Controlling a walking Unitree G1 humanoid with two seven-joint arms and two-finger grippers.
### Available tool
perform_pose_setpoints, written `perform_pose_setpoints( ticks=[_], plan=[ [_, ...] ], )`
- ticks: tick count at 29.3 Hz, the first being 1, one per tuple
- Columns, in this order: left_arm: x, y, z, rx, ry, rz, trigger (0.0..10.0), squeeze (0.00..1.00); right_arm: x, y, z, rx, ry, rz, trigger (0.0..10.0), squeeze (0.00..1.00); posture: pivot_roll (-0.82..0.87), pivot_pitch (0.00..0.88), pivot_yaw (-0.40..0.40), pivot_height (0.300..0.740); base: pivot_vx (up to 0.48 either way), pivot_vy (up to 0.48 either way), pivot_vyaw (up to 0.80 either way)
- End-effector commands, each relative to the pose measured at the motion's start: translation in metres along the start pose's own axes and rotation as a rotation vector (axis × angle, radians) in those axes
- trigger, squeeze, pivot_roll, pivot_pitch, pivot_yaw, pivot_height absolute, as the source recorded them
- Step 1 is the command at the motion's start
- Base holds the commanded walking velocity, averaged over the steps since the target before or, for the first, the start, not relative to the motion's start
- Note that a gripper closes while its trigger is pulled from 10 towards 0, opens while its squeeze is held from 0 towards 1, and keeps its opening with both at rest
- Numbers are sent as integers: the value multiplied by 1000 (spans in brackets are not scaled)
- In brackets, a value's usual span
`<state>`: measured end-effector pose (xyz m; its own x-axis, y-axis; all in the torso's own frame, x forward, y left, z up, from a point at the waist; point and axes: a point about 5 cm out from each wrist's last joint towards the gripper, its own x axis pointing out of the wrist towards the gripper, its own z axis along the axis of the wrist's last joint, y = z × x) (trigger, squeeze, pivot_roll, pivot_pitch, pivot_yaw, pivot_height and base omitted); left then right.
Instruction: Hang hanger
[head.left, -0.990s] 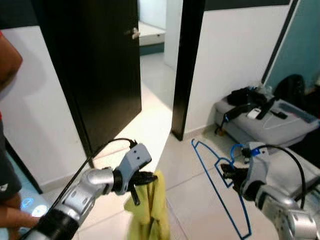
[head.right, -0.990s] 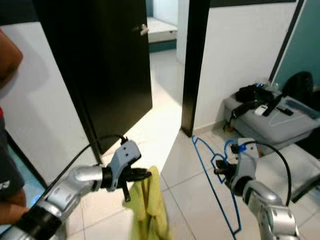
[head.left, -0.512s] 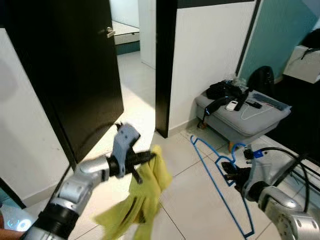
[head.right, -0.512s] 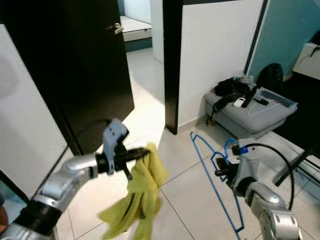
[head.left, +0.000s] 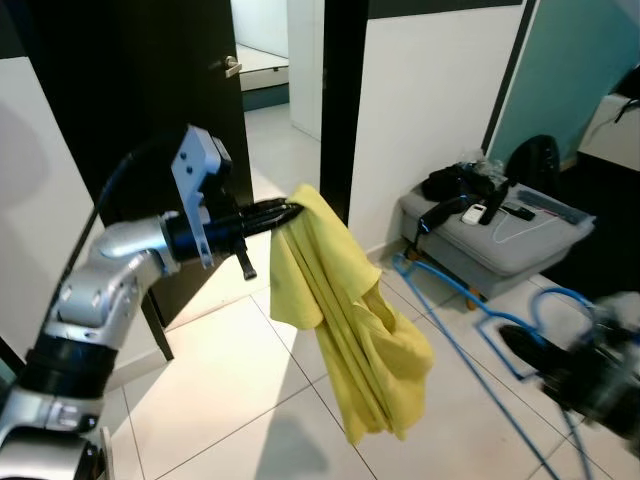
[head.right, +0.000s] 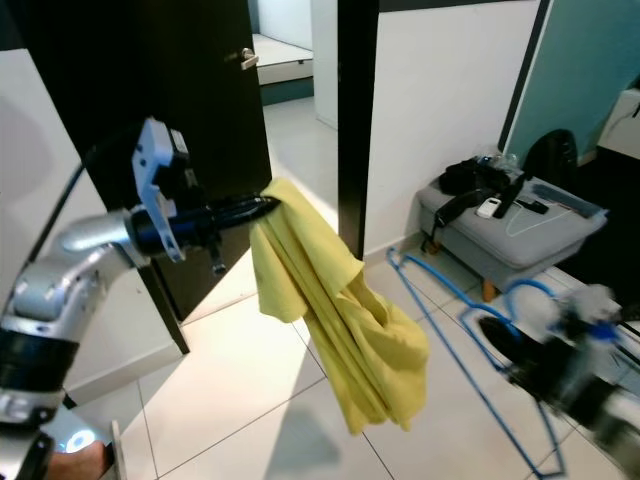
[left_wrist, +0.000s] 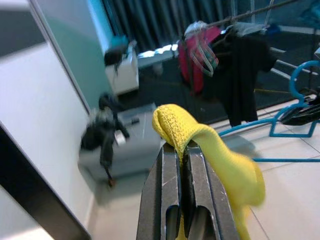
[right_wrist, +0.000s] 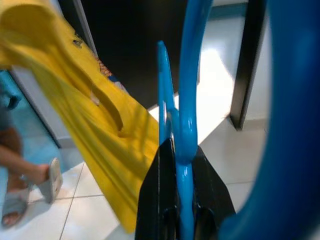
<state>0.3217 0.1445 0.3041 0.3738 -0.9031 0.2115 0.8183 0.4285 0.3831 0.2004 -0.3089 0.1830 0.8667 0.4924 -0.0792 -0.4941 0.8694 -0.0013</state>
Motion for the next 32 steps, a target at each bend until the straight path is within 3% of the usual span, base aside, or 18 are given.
perform_pose_setpoints(
  ticks=[1, 8, 13, 16, 19, 24, 32],
  plan=[
    [6, 2, 19, 38, -60, -25, 10000, 0, -17, 4, 19, -28, -44, 105, 10000, 0, -114, 0, 45, 740, 0, 0, 0],
    [19, -2, 30, 12, -126, -40, 10000, 0, -41, 13, 37, -22, -29, 246, 10000, 0, -117, 0, 57, 740, 0, 0, 0],
    [26, -8, 32, -6, -150, -82, 10000, 0, -39, 23, 50, -65, -37, 318, 10000, 0, -119, 0, 65, 740, 0, 0, 0],
    [30, -11, 35, -11, -158, -110, 10000, 0, -26, 41, 60, -107, -49, 433, 10000, 0, -119, 0, 65, 740, 0, 0, 0],
    [30, -11, 35, -11, -158, -110, 10000, 0, -26, 41, 60, -107, -49, 433, 10000, 0, -119, 0, 65, 740, 0, 0, 0],
    [24, -4, 37, 8, -141, -86, 10000, 0, -30, 52, 68, -121, 16, 549, 10000, 0, -105, 0, 62, 740, 0, 0, 0],
    [21, 0, 41, 24, -143, -65, 10000, 0, -48, 44, 64, -120, 116, 491, 10000, 0, -108, 0, 61, 740, 0, 0, 0]
  ],
)
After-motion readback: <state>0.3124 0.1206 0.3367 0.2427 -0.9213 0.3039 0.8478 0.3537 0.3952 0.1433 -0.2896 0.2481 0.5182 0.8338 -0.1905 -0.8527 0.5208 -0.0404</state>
